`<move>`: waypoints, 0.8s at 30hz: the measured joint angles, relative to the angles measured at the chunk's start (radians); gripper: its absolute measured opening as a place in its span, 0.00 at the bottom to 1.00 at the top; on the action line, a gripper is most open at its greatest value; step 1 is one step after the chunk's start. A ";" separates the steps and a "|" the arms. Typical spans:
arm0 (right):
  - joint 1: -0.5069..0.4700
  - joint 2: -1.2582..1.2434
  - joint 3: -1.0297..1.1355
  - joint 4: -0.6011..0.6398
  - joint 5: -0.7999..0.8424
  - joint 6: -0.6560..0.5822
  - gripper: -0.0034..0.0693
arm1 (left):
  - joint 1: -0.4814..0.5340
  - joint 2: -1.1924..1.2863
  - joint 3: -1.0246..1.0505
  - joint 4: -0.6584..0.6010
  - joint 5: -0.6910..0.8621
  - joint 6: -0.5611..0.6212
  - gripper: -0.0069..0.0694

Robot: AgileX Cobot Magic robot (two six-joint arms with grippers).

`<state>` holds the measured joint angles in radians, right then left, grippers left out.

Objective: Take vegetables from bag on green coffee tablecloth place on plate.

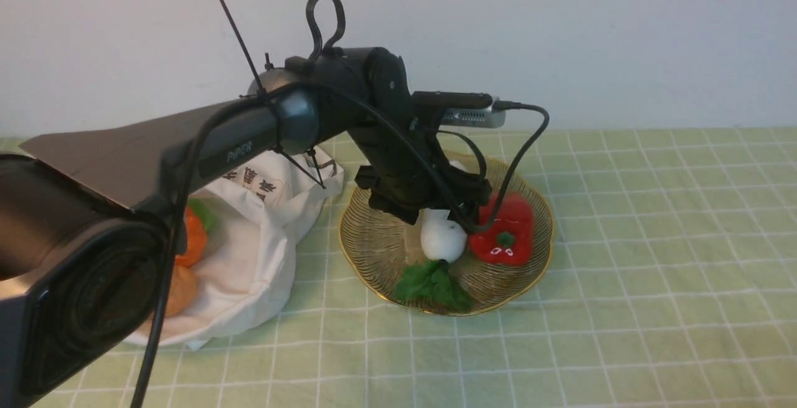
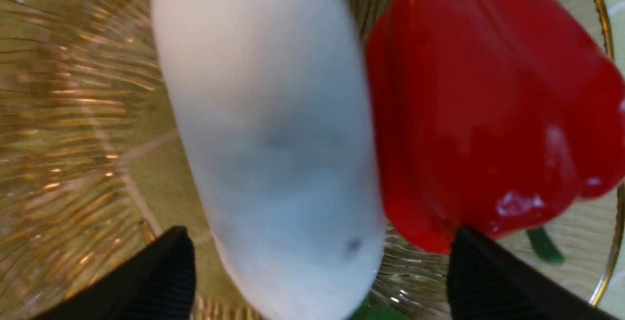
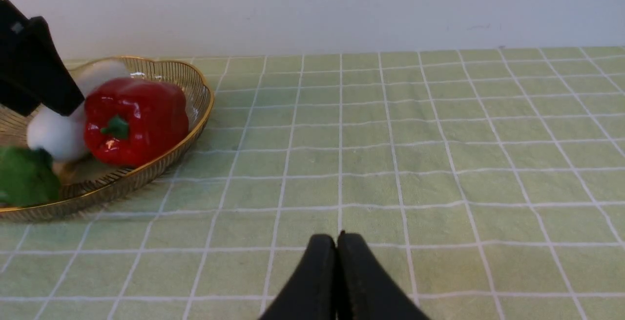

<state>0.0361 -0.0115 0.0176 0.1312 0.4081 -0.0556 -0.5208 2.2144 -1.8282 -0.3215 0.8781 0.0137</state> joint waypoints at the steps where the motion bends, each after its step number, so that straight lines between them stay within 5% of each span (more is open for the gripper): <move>1: 0.000 0.000 0.000 0.000 0.000 0.000 0.03 | 0.000 0.000 -0.001 -0.007 0.000 0.005 0.97; 8: 0.000 0.000 0.000 0.000 0.000 0.000 0.03 | 0.000 -0.029 -0.103 0.002 0.125 0.027 0.93; 12: 0.000 0.000 0.000 0.000 0.000 0.000 0.03 | 0.000 -0.079 -0.206 0.062 0.251 0.029 0.77; 18: 0.000 0.000 0.000 0.000 0.000 0.000 0.03 | 0.000 -0.229 -0.317 0.196 0.357 0.056 0.22; 24: 0.000 0.000 0.000 0.000 0.000 0.000 0.03 | 0.000 -0.458 -0.172 0.217 0.362 0.077 0.09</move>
<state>0.0361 -0.0115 0.0176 0.1312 0.4081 -0.0556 -0.5208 1.7566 -2.0001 -0.1045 1.2398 0.0907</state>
